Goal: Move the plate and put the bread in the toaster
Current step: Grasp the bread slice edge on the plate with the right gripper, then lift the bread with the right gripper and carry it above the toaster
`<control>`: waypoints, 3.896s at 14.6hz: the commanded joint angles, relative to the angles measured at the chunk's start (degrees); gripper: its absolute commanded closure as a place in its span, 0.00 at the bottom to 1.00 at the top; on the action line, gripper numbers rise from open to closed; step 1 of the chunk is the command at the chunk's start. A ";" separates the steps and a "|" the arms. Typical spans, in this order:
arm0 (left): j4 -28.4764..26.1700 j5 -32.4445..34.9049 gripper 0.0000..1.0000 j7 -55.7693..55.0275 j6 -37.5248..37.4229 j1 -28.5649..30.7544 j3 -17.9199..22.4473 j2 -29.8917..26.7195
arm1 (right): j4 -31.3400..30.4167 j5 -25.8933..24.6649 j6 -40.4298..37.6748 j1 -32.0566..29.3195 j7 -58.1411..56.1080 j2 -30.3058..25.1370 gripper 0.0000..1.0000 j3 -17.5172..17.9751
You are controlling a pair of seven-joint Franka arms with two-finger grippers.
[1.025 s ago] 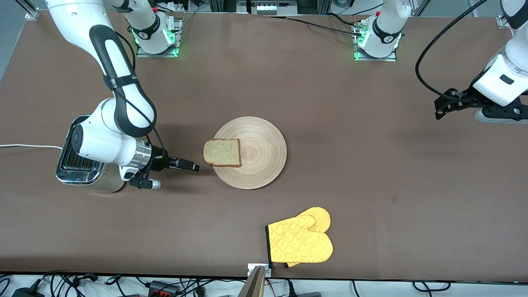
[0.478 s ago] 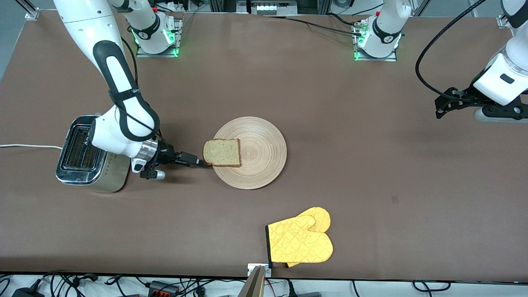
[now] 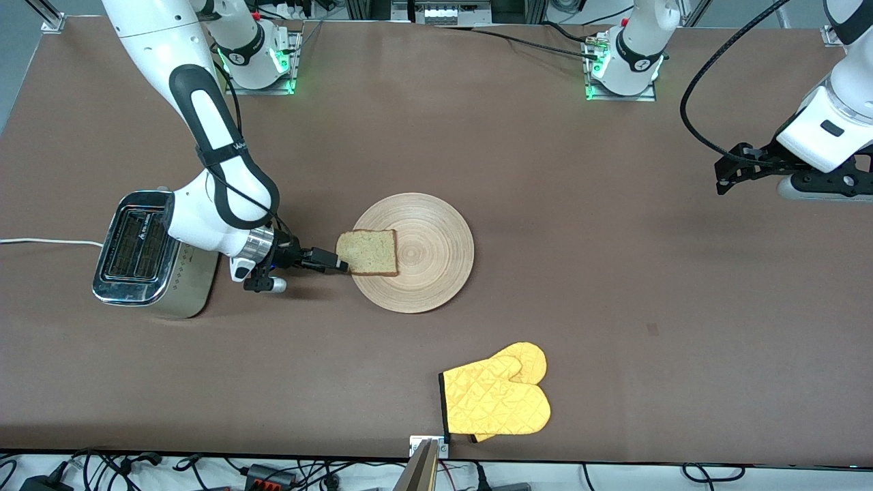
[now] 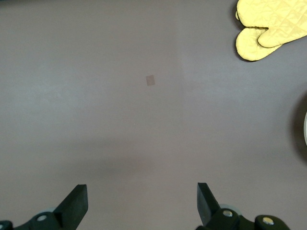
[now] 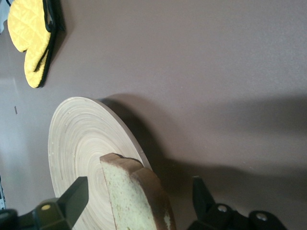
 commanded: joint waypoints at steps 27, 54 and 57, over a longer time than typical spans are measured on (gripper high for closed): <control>1.42 0.87 0.00 -1.10 -3.05 0.03 -1.54 -0.60 | -2.85 1.65 0.37 -0.11 3.76 -3.49 1.00 0.16; 1.78 0.96 0.00 -1.01 -3.49 0.74 -3.03 -0.52 | 43.03 -68.23 -55.54 -10.92 22.49 -2.28 1.00 -15.66; 1.78 0.96 0.00 -1.10 -3.49 0.74 -3.03 -0.52 | 43.03 -68.23 -53.34 -10.83 22.84 -1.04 1.00 -15.66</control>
